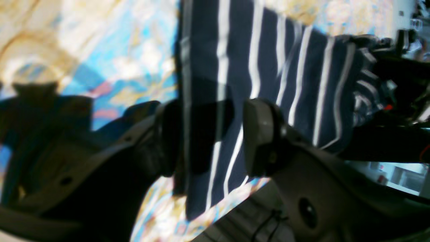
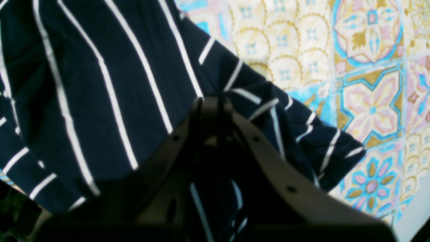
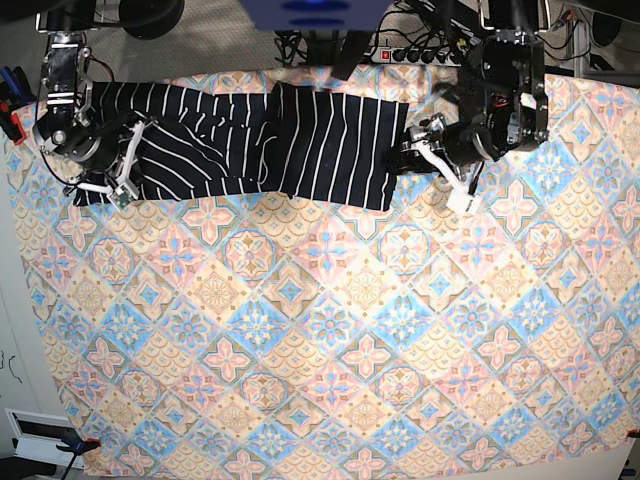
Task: Fold the T-shirt properly
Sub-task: 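Lay the folded hem end onto the shirt body and release with the left gripper, then pull the folded shirt edges outward with both grippers to flatten it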
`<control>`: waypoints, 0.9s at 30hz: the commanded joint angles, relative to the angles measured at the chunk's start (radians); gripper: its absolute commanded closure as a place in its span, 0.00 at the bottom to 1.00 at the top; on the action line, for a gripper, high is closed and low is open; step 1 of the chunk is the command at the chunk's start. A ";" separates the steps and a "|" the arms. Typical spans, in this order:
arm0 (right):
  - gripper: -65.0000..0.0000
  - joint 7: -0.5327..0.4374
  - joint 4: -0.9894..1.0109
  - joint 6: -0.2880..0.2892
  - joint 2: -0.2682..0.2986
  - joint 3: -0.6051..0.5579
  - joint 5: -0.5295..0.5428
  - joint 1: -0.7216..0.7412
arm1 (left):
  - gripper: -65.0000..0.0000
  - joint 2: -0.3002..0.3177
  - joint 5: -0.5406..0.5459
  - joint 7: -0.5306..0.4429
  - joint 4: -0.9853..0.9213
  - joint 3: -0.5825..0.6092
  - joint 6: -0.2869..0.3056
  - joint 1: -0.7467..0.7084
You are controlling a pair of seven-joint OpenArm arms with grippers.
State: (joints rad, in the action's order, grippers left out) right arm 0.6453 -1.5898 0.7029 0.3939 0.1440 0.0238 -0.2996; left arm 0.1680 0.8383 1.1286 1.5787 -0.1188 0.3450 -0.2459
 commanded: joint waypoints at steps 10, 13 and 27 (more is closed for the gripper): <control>0.97 -0.015 -0.017 -0.005 0.017 0.013 0.006 0.007 | 0.54 -0.008 0.011 -0.011 -0.125 0.000 0.007 0.032; 0.97 -0.015 -0.017 -0.005 0.017 0.013 0.006 0.007 | 0.54 -0.025 0.009 -0.011 -0.125 0.015 0.007 0.041; 0.98 -0.015 -0.017 -0.005 0.017 0.013 0.006 0.007 | 0.65 -0.035 0.009 -0.011 -0.131 0.198 0.007 0.113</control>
State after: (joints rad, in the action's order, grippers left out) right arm 0.6434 -1.5898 0.7029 0.3943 0.1474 0.0257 -0.2993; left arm 0.1307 0.8238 1.1225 1.4357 0.0772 0.3424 -0.1471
